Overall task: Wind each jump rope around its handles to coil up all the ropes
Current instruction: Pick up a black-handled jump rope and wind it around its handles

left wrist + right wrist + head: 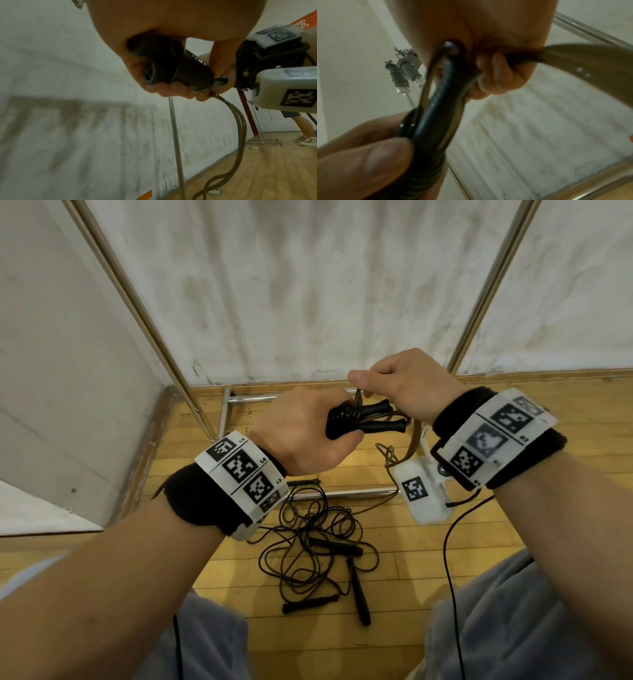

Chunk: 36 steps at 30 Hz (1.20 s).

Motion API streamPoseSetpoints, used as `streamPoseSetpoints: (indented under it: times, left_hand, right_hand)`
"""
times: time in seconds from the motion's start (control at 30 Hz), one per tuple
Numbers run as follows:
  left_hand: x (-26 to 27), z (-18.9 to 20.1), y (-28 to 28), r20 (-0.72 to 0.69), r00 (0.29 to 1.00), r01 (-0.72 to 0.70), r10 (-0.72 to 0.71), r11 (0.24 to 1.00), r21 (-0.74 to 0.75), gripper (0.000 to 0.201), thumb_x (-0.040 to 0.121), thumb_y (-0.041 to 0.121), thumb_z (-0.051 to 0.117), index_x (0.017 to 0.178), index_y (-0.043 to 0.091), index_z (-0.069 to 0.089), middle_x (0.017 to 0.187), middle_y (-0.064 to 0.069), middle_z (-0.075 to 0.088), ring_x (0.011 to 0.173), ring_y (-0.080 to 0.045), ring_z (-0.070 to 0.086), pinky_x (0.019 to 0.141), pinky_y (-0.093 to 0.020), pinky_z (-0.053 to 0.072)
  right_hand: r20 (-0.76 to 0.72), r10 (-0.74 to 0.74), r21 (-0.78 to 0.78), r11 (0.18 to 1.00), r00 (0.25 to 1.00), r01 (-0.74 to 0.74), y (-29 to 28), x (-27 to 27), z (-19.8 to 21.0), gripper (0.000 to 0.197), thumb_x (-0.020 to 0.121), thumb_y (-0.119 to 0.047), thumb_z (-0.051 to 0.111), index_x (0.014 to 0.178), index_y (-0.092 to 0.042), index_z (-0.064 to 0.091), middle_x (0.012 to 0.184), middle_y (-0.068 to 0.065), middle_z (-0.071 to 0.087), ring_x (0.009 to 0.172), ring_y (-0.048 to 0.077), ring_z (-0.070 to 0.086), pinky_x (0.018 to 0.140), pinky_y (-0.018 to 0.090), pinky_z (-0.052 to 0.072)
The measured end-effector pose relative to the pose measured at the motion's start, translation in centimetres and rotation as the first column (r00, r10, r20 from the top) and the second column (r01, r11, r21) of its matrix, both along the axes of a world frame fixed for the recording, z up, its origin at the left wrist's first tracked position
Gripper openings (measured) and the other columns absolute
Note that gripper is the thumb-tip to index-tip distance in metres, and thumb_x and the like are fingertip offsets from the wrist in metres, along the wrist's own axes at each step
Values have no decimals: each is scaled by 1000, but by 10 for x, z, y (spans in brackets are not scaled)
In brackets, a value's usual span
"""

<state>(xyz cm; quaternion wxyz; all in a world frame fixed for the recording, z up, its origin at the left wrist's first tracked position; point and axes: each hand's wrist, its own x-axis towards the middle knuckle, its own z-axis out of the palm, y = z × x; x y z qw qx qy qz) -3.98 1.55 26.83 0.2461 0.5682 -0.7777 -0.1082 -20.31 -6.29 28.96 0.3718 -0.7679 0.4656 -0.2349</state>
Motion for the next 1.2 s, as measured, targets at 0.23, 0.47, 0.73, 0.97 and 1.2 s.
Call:
streamPoseSetpoints:
  times: [0.23,0.47,0.73,0.97,1.2]
  left_hand:
    - [-1,7,3,-242,968,-48,60,997,54,27,76,47,58,98,32,59,75,15,60,70,-6,59,62,-25,46]
    - [5,19,-3,-443,880,-170,172,984,45,32,76,44,58,94,18,56,75,-2,66,64,-21,62,64,-46,54]
    - [7,16,-4,-348,898,-279,268,960,18,35,76,52,53,88,19,51,68,7,58,63,-13,59,55,-30,43]
    - [19,23,-10,-445,824,-389,350,921,3,38,75,50,56,91,17,50,73,4,64,63,-17,63,59,-39,53]
    - [26,24,-10,-400,847,-402,351,914,-50,30,81,49,53,103,28,53,73,8,63,64,-6,59,58,-25,48]
  right_hand:
    - [314,20,240,966,949,-99,6,0,-3,19,82,-37,63,75,-19,64,78,11,56,71,25,49,69,38,40]
    - [90,-28,-172,984,996,43,22,26,-26,19,94,-10,45,82,-16,59,67,-13,55,54,-1,48,49,8,37]
    - [91,-19,-51,998,996,23,35,49,-30,14,93,-10,49,86,-15,60,76,-3,62,71,16,59,60,27,45]
    - [374,-43,169,985,926,-22,44,62,-29,20,100,-19,38,94,-15,56,62,-3,40,53,15,39,62,37,41]
    - [224,-29,-64,997,974,44,40,52,-21,29,100,-21,36,77,-18,55,59,-6,42,48,7,36,51,25,27]
